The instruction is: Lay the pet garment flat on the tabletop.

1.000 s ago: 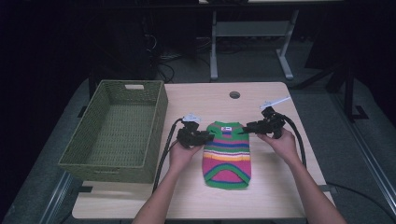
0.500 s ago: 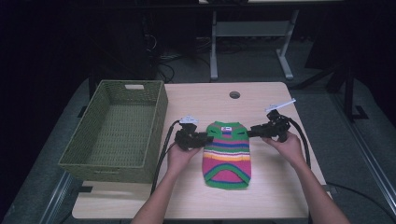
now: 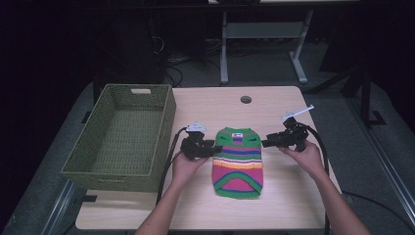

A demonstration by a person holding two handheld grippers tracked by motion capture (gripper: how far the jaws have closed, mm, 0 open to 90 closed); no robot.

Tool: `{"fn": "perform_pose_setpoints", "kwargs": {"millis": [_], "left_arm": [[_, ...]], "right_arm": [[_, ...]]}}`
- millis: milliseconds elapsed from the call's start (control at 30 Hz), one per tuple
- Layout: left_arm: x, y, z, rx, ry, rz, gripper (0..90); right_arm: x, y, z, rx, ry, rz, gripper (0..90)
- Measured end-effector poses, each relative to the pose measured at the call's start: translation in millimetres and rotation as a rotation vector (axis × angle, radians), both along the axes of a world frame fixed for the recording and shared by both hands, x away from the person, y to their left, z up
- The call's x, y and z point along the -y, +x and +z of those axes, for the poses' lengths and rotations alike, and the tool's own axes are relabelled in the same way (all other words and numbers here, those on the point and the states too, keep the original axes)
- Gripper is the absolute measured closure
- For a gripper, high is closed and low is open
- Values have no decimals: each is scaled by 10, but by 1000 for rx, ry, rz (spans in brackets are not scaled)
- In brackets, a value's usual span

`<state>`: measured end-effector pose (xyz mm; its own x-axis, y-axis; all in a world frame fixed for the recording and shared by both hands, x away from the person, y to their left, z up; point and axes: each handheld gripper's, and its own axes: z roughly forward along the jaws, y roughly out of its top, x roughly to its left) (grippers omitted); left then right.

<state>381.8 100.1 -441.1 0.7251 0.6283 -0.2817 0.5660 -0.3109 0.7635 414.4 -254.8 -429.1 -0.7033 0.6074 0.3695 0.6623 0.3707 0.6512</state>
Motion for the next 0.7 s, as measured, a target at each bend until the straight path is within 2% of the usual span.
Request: {"fn": "perform_pose_setpoints", "kwargs": {"millis": [267, 500, 700], "left_arm": [[0, -51, 11, 1, -11, -5, 462], [-11, -123, -17, 2, 18, -7, 412], [-38, -182, -37, -7, 2, -8, 373]], "right_arm": [[55, -63, -1, 7, 18, 1, 449], [56, -128, -13, -1, 30, 10, 426], [67, -184, -23, 4, 26, 14, 412]]}}
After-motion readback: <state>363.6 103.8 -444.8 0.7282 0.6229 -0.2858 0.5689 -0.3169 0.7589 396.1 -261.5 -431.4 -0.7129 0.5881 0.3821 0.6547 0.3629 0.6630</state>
